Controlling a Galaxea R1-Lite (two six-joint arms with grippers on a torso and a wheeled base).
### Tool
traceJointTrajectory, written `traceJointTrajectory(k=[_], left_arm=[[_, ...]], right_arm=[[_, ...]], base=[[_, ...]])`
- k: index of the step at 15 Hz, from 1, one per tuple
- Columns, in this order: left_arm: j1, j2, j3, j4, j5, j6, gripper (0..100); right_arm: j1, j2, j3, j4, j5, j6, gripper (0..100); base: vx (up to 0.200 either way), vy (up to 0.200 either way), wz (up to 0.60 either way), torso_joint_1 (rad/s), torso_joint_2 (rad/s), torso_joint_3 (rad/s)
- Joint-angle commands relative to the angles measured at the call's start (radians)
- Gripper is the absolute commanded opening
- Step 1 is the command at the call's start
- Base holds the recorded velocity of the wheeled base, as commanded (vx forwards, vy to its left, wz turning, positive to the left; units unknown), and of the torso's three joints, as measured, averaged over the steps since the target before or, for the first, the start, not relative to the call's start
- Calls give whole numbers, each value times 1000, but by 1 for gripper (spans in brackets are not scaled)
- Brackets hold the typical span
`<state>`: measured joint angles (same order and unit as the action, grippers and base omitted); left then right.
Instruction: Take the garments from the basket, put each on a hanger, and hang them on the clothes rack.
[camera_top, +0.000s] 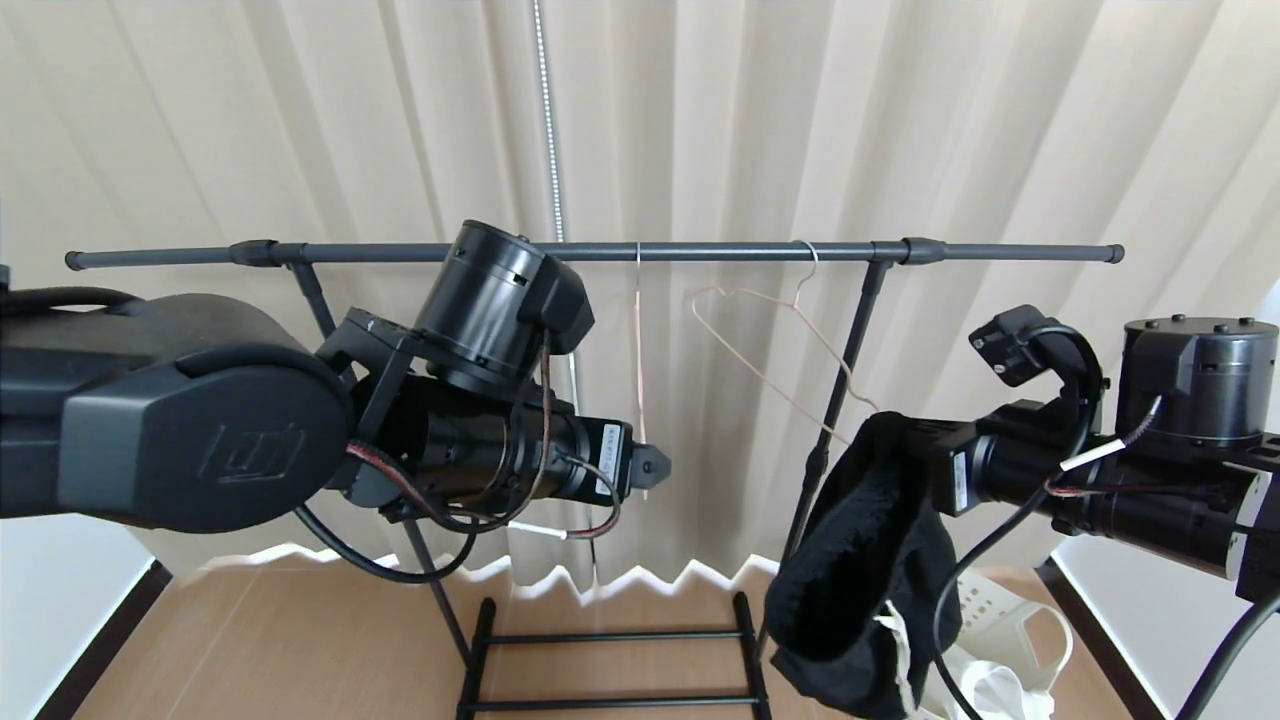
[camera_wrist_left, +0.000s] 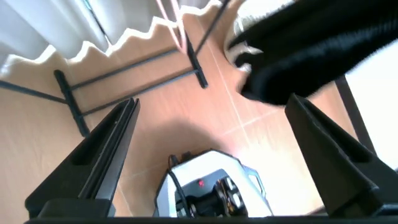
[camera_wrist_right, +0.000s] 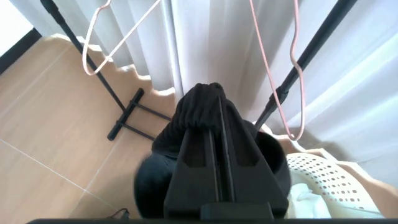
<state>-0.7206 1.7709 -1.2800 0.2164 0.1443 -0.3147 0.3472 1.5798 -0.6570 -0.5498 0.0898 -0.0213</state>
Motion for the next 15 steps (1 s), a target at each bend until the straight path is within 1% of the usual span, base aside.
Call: traceJointTrajectory(k=[1, 2, 3, 5, 8, 10, 11, 13, 15], left_arm=[[20, 130, -116, 0, 103, -6, 100], [21, 199, -180, 0, 159, -7, 100], [20, 249, -234, 0, 189, -9, 100], [21, 343, -337, 0, 215, -17, 100], [40, 464, -479, 1, 264, -41, 100], [52, 549, -587, 1, 319, -78, 100], [55, 578, -621, 3, 350, -99, 100], [61, 602, -657, 5, 374, -123, 100], [69, 610, -667, 6, 374, -123, 100]], right_arm=[[26, -6, 7, -1, -10, -3, 0], [45, -7, 16, -2, -24, -3, 0], [56, -7, 19, -2, -30, -3, 0], [88, -7, 30, -2, -50, -8, 0], [102, -6, 53, -9, -56, -55, 0], [119, -4, 60, -12, -58, -65, 0], [121, -4, 60, -12, -58, -65, 0], [125, -1, 60, -12, -58, -65, 0], [127, 0, 62, -12, -58, -65, 0]], base=[[0, 0, 0, 0, 0, 0], [0, 0, 0, 0, 0, 0], [0, 0, 0, 0, 0, 0], [0, 0, 0, 0, 0, 0], [0, 0, 0, 0, 0, 0], [0, 0, 0, 0, 0, 0], [0, 0, 0, 0, 0, 0], [0, 0, 0, 0, 0, 0], [0, 0, 0, 0, 0, 0]])
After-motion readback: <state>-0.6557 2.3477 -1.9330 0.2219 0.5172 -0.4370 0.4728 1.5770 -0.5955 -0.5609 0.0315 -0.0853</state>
